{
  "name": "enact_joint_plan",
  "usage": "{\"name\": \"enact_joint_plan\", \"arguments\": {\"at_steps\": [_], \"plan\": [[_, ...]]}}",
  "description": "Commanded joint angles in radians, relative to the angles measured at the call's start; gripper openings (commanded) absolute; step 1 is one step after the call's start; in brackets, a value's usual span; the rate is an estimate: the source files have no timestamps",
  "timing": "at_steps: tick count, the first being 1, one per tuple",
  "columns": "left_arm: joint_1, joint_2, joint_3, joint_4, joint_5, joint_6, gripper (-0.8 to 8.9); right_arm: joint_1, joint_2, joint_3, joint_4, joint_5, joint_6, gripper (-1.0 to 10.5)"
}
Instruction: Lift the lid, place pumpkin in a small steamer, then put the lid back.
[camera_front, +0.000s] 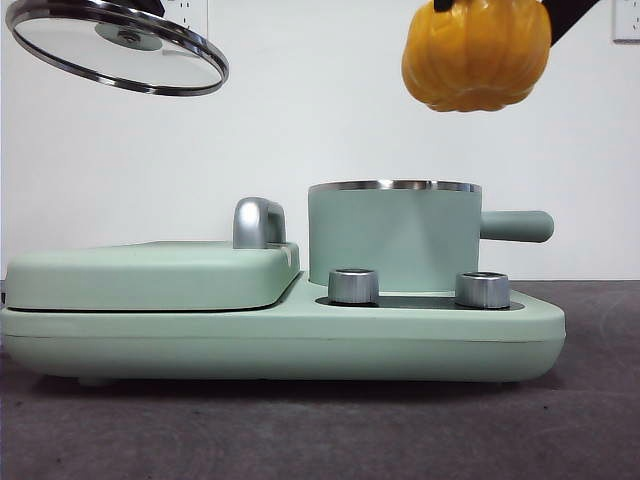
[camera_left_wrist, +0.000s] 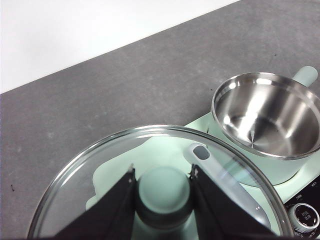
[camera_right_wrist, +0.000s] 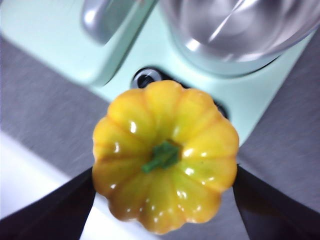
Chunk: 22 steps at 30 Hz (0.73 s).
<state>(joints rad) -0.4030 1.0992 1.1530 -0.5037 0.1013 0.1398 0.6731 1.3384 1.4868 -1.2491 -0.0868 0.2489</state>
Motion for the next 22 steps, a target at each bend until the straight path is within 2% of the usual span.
{"name": "enact_joint_plan", "arguments": {"at_steps": [1, 10, 22], "plan": [[-0.002, -0.001, 0.024, 0.032, -0.001, 0.007, 0.11, -0.031, 0.076, 0.091, -0.006, 0.033, -0.095, 3.6], [-0.002, -0.001, 0.024, 0.032, -0.001, 0.005, 0.11, -0.108, 0.305, 0.308, 0.046, 0.092, -0.238, 3.6], [-0.002, -0.001, 0.024, 0.032, -0.001, -0.021, 0.11, -0.114, 0.501, 0.380, 0.140, 0.143, -0.280, 3.6]]}}
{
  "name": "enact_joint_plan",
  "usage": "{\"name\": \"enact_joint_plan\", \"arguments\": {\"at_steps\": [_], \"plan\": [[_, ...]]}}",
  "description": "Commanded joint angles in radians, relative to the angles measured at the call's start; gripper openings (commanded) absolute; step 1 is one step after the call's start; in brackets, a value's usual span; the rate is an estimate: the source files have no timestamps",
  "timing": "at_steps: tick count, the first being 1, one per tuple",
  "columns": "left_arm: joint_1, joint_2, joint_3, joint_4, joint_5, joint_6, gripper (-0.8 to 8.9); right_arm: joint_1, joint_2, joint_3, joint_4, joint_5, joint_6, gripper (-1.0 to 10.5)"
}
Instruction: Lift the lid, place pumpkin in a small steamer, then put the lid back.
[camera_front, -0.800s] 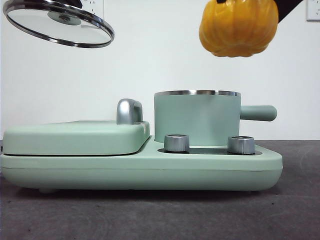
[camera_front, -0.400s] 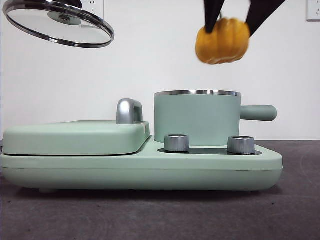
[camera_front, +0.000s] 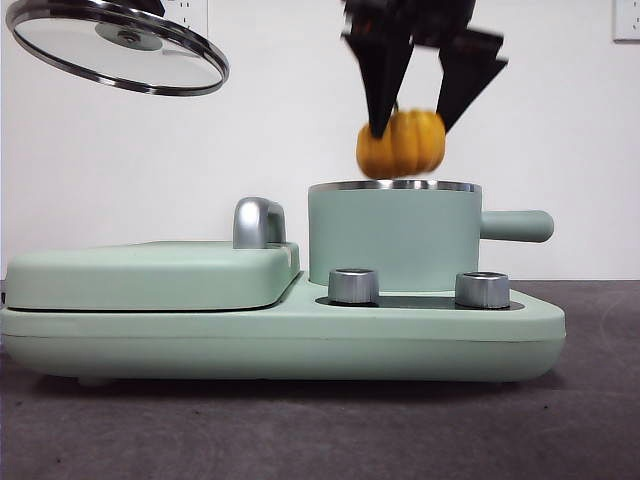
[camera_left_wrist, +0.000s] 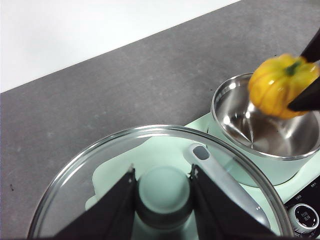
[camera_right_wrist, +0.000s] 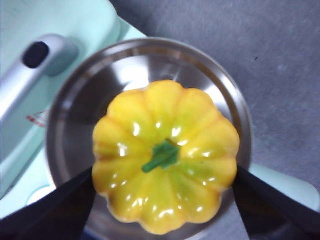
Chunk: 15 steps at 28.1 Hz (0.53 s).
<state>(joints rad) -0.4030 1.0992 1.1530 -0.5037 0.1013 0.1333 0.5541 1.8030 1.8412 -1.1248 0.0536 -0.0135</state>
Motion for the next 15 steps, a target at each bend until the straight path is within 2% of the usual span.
{"name": "enact_joint_plan", "arguments": {"at_steps": [1, 15], "plan": [[-0.002, -0.001, 0.024, 0.032, -0.001, -0.015, 0.11, 0.005, 0.048, 0.026, 0.021, 0.002, -0.022, 3.6], [-0.002, -0.001, 0.024, 0.052, -0.001, -0.016, 0.11, 0.007, 0.198, 0.026, 0.050, -0.002, -0.051, 3.6]]}}
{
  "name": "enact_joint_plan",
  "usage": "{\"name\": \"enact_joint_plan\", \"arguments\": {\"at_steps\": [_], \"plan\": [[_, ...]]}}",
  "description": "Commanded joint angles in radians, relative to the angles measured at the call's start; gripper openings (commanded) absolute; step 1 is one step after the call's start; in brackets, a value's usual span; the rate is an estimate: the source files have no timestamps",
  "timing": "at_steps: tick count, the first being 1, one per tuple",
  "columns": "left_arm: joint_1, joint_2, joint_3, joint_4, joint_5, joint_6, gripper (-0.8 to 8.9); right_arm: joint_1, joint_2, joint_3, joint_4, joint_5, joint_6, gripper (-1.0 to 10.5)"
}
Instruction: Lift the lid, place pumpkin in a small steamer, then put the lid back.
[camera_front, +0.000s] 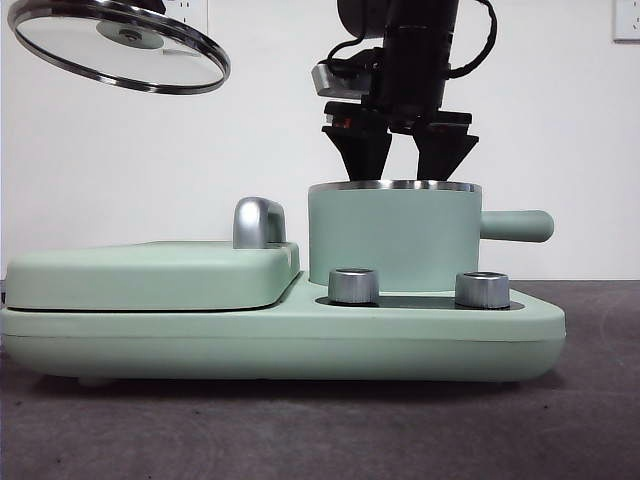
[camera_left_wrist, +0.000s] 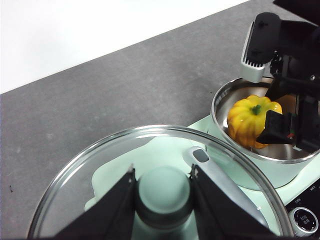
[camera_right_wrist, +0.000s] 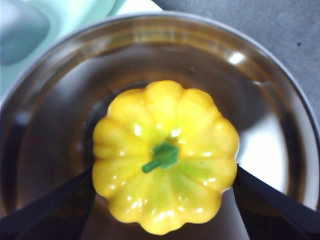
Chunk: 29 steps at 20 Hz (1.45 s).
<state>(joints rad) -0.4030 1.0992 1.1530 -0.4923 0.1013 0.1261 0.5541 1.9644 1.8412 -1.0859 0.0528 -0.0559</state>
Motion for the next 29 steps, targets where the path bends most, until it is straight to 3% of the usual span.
{"name": "enact_joint_plan", "arguments": {"at_steps": [1, 7, 11, 15, 20, 29], "plan": [[-0.002, -0.001, 0.024, 0.045, -0.001, -0.008, 0.11, 0.006, 0.045, 0.026, 0.011, 0.000, -0.010, 3.6], [-0.002, -0.001, 0.024, 0.044, -0.001, -0.008, 0.11, 0.006, 0.072, 0.025, 0.029, -0.005, -0.013, 3.6], [-0.002, -0.001, 0.024, 0.044, -0.001, -0.009, 0.11, 0.006, 0.072, 0.025, 0.048, -0.055, -0.013, 4.0], [-0.002, -0.001, 0.024, 0.043, -0.001, -0.009, 0.11, 0.009, 0.068, 0.026, 0.049, -0.052, -0.012, 4.9], [-0.002, -0.001, 0.024, 0.042, -0.001, -0.011, 0.11, 0.009, 0.061, 0.049, 0.031, -0.051, -0.010, 4.9], [-0.002, -0.001, 0.024, 0.040, -0.001, -0.016, 0.11, 0.000, -0.111, 0.040, 0.052, -0.050, 0.020, 4.9]]}}
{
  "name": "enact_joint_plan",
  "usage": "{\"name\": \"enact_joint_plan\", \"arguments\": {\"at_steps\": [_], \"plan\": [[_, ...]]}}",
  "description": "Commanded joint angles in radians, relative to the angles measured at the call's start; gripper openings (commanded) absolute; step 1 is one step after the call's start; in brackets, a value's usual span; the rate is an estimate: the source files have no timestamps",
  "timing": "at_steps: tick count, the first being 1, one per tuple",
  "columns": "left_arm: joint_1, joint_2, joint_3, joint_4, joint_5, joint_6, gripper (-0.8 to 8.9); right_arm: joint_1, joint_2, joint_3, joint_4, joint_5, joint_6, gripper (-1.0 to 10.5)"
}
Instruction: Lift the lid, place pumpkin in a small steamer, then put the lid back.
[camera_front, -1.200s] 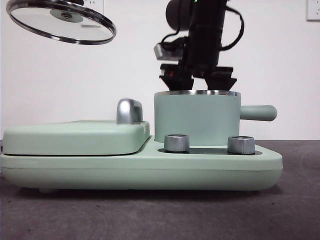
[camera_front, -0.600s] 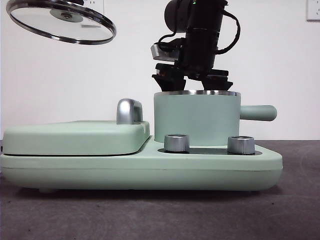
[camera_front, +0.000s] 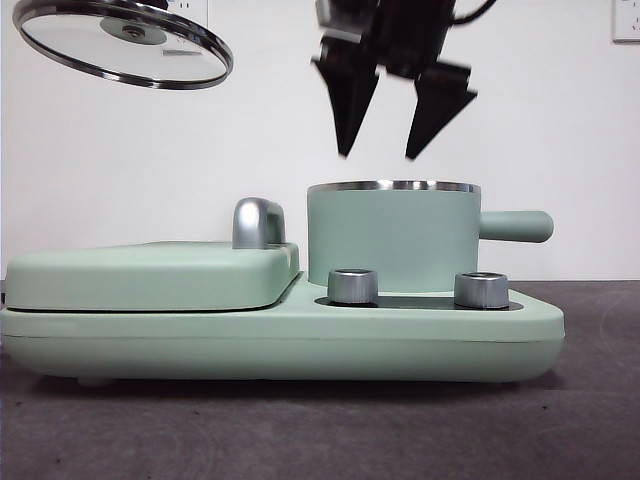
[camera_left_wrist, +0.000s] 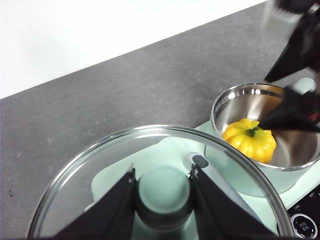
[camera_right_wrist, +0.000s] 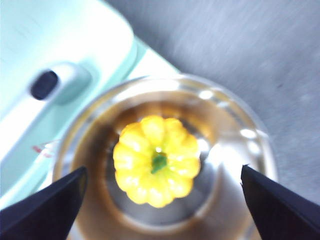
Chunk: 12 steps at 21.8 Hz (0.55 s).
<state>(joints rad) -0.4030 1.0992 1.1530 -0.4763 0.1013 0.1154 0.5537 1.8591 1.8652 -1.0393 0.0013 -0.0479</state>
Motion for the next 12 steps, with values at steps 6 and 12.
{"name": "enact_joint_plan", "arguments": {"at_steps": [6, 12], "plan": [[-0.002, -0.001, 0.024, 0.021, -0.001, -0.024, 0.11, -0.001, -0.234, -0.238, 0.181, -0.003, 0.064, 4.3], [-0.005, -0.001, 0.024, 0.026, 0.003, -0.024, 0.10, -0.002, -0.563, -0.652, 0.394, -0.001, 0.119, 4.3]]}}
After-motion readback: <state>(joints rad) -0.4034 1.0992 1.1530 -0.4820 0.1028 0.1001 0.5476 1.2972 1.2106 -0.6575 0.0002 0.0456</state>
